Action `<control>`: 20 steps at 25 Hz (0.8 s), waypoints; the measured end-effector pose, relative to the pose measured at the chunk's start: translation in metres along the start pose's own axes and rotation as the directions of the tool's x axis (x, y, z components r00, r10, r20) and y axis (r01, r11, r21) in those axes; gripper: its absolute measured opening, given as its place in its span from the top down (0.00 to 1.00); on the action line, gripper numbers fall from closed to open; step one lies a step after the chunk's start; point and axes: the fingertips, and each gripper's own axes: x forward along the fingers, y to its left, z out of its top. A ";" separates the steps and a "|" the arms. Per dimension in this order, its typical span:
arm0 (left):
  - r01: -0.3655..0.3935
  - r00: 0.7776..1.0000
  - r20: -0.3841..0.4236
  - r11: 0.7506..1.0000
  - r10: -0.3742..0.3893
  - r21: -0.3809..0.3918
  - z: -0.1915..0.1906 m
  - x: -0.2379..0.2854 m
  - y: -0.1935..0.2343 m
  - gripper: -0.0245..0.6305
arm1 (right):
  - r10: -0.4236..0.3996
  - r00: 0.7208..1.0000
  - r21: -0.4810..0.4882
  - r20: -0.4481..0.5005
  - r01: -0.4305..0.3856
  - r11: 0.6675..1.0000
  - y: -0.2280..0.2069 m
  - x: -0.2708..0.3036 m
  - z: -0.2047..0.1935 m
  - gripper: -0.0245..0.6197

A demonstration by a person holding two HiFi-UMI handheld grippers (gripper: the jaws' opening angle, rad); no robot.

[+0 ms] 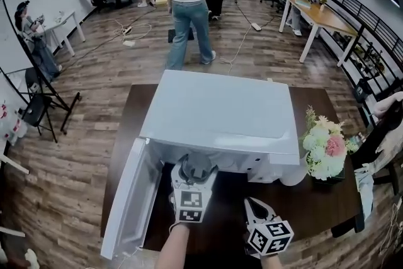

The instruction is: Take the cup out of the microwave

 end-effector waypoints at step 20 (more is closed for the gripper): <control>0.003 1.000 0.003 0.995 -0.003 -0.098 -0.011 -0.118 -0.030 0.37 | 0.020 0.996 -0.029 0.090 -0.018 0.999 0.014 -0.040 0.017 0.97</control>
